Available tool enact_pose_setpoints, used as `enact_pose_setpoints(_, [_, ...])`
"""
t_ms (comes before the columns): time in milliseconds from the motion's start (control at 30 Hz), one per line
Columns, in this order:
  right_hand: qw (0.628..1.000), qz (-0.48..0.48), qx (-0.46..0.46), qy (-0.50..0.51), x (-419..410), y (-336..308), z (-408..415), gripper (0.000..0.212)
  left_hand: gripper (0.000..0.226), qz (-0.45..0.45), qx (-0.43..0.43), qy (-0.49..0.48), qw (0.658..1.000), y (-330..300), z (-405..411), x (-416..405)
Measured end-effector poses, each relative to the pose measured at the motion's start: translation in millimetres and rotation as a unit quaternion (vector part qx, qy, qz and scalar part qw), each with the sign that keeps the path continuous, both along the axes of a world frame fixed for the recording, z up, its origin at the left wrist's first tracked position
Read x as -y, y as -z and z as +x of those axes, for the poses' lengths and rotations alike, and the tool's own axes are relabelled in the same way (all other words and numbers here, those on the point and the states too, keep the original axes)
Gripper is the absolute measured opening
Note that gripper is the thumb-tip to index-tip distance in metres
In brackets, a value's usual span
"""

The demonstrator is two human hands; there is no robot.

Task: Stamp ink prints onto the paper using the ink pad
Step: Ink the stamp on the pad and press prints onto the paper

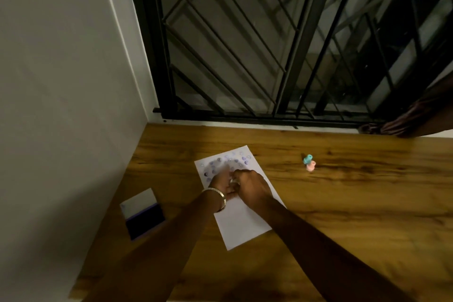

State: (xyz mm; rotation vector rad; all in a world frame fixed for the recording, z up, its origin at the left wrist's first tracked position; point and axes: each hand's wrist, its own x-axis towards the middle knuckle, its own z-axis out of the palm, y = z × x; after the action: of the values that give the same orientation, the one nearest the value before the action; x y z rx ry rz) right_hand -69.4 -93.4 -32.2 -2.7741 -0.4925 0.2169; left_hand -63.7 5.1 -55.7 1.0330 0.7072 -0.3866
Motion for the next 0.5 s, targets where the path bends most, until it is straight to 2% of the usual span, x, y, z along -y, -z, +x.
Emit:
enact_pose_setpoints(333, [0.999, -0.005, 0.037, -0.021, 19, 9, 10, 0.03, 0.053, -0.01, 0.011, 0.016, 1.0, -7, 3, 15])
enact_pose_setpoints(400, [0.999, -0.004, 0.028, -0.027, 21, 12, 14, 0.026, 0.052, 0.017, 0.014, 0.026, 0.999, -5, 8, 18])
enact_pose_setpoints(500, [0.999, -0.03, 0.029, -0.027, 28, 16, 23, 0.026, 0.054, 0.134, 0.033, 0.056, 0.989, 0, 15, 20])
